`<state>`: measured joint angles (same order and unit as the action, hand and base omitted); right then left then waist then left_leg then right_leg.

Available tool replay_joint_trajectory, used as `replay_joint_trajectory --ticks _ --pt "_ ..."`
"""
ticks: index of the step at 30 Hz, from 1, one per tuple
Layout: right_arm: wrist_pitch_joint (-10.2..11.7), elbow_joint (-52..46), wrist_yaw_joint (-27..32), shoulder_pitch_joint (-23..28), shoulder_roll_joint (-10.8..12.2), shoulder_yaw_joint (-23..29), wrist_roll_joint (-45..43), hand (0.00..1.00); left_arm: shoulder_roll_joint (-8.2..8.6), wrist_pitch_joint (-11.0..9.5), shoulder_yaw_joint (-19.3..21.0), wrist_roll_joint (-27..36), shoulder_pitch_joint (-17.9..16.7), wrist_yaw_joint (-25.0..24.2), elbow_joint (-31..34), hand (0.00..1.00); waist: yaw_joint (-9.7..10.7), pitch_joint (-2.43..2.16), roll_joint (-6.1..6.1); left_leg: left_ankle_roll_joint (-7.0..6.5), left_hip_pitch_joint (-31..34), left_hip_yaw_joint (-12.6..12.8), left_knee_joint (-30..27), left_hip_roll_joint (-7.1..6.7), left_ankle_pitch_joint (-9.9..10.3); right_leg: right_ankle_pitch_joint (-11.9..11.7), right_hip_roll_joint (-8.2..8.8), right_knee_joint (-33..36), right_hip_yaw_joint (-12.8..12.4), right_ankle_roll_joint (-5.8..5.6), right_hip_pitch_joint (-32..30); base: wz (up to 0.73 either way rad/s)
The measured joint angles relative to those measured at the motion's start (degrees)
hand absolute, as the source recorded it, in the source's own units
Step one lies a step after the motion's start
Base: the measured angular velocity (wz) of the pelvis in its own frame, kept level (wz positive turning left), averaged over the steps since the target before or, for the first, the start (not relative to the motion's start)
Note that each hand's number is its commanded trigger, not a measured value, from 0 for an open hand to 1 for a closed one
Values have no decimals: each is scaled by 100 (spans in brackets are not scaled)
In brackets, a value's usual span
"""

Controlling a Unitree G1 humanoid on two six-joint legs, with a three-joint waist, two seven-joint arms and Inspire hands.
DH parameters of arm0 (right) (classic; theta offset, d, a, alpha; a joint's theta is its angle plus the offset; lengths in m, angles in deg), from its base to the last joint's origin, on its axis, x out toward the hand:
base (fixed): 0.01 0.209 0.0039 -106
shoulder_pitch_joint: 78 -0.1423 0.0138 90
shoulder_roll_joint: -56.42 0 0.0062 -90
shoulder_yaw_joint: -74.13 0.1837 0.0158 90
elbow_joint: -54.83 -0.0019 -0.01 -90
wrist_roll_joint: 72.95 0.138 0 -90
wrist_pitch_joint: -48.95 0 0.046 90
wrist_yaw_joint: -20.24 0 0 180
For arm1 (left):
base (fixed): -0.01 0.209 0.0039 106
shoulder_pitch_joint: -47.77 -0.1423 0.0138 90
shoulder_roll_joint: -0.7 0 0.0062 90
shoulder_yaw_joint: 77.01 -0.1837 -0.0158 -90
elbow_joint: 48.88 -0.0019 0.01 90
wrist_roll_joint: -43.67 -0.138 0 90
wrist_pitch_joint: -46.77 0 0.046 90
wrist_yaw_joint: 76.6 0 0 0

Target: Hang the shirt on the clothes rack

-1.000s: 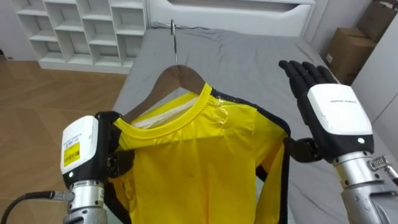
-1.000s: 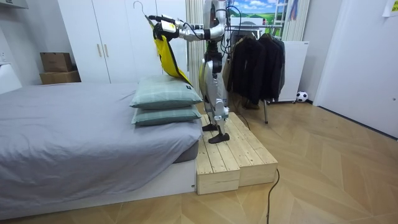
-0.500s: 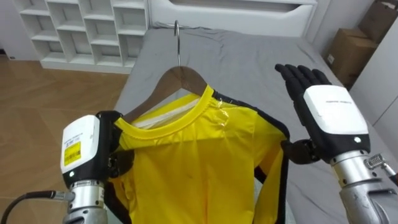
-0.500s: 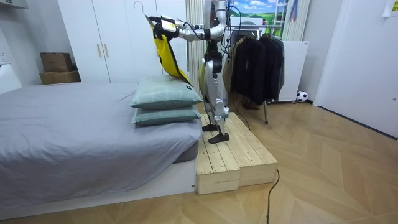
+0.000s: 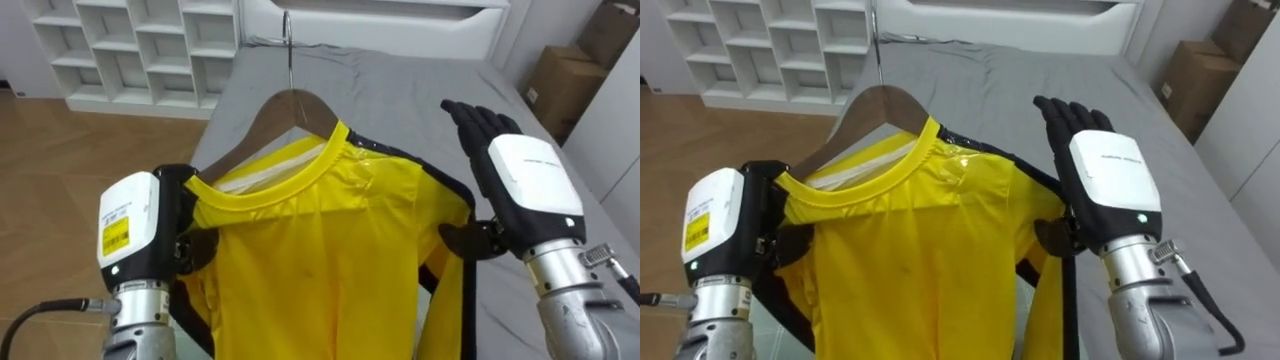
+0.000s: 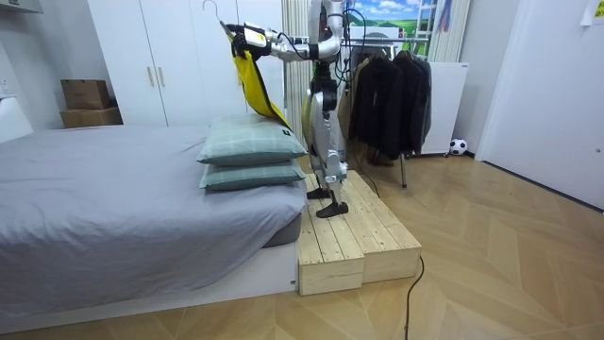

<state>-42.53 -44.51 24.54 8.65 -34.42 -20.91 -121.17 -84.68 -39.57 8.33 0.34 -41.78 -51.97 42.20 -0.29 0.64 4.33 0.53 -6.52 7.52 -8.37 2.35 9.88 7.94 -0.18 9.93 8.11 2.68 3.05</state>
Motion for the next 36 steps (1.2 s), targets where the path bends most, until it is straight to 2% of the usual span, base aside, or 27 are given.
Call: replay_joint_trajectory --ticks 5,10,15,19,25,28,36 --pt "-53 39 -47 1 1 -33 257 0 46 0 -37 69 -1 -5 6 100 10 -4 -57 0 -12 -6 -4 0 0 0 2 8 2 1 15 0" --pt "-79 435 -199 1 129 -63 304 0 59 0 -128 115 -1 -18 1 100 -8 1 -75 0 -9 -9 -15 -3 0 0 6 42 -4 1 -7 0" --pt "-239 475 -257 -1 205 -124 291 0 60 37 -131 106 -3 -42 -11 100 -15 -2 -94 0 3 8 -15 -3 0 0 5 40 -7 1 -18 0" --pt "-445 477 -297 -62 219 -274 262 0 50 182 -249 85 -4 -49 -12 100 -43 -7 -107 0 0 1 -25 -3 0 0 8 68 -2 0 -21 0" --pt "-474 542 -368 -270 259 -509 288 0 33 283 -453 56 -11 -53 -11 100 -36 -7 -106 0 24 -37 -32 -4 0 0 13 67 29 0 -7 2" --pt "-489 696 -368 -434 339 -509 301 0 50 315 -506 46 -15 -55 -11 100 -34 -8 -105 0 49 -87 -36 -8 0 0 16 58 71 0 5 8" --pt "-483 1008 -359 -584 350 -509 301 0 55 350 -583 -5 -16 -59 -11 100 -73 -9 -111 -1 76 -149 -47 -10 -1 0 20 45 122 1 8 3"
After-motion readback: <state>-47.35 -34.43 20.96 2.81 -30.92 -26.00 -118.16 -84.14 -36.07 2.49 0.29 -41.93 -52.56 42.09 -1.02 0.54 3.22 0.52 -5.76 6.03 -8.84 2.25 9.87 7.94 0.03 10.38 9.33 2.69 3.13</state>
